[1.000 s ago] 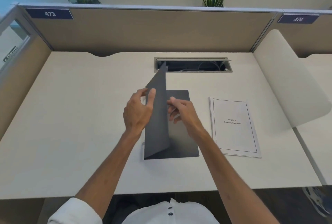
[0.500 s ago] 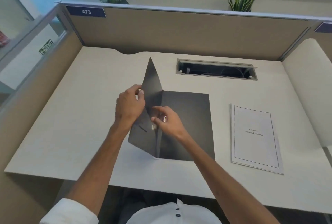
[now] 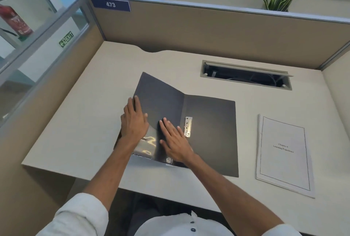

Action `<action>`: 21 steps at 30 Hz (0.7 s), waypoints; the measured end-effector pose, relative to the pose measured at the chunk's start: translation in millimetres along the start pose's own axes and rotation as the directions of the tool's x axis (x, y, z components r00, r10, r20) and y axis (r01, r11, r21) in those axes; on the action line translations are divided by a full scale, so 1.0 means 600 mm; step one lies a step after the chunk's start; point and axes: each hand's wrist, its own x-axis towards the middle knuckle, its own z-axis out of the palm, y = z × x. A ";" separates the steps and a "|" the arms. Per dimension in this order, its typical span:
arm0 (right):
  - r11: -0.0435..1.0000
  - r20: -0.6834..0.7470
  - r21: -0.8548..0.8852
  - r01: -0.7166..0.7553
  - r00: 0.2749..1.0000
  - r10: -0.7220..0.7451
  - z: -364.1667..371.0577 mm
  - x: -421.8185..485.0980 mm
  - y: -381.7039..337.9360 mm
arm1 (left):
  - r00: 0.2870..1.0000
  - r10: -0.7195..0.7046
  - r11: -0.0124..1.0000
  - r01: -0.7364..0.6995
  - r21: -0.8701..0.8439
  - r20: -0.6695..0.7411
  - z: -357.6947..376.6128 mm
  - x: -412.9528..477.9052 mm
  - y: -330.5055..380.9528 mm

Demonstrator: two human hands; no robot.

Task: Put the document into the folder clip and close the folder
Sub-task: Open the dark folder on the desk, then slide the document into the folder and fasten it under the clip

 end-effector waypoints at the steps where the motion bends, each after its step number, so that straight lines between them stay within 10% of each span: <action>1: 1.000 0.009 -0.010 0.003 1.000 -0.003 0.004 0.000 -0.001 | 0.999 -0.018 1.000 0.019 -0.017 0.033 0.013 -0.002 -0.007; 9: 0.995 0.100 -0.101 0.023 0.995 -0.013 0.029 0.000 -0.002 | 0.939 -0.038 0.998 0.054 -0.038 0.342 0.104 -0.011 -0.044; 21: 0.997 -0.004 -0.057 0.053 0.999 -0.053 0.005 -0.008 0.034 | 0.966 0.047 0.999 -0.051 0.010 0.255 0.130 -0.018 -0.028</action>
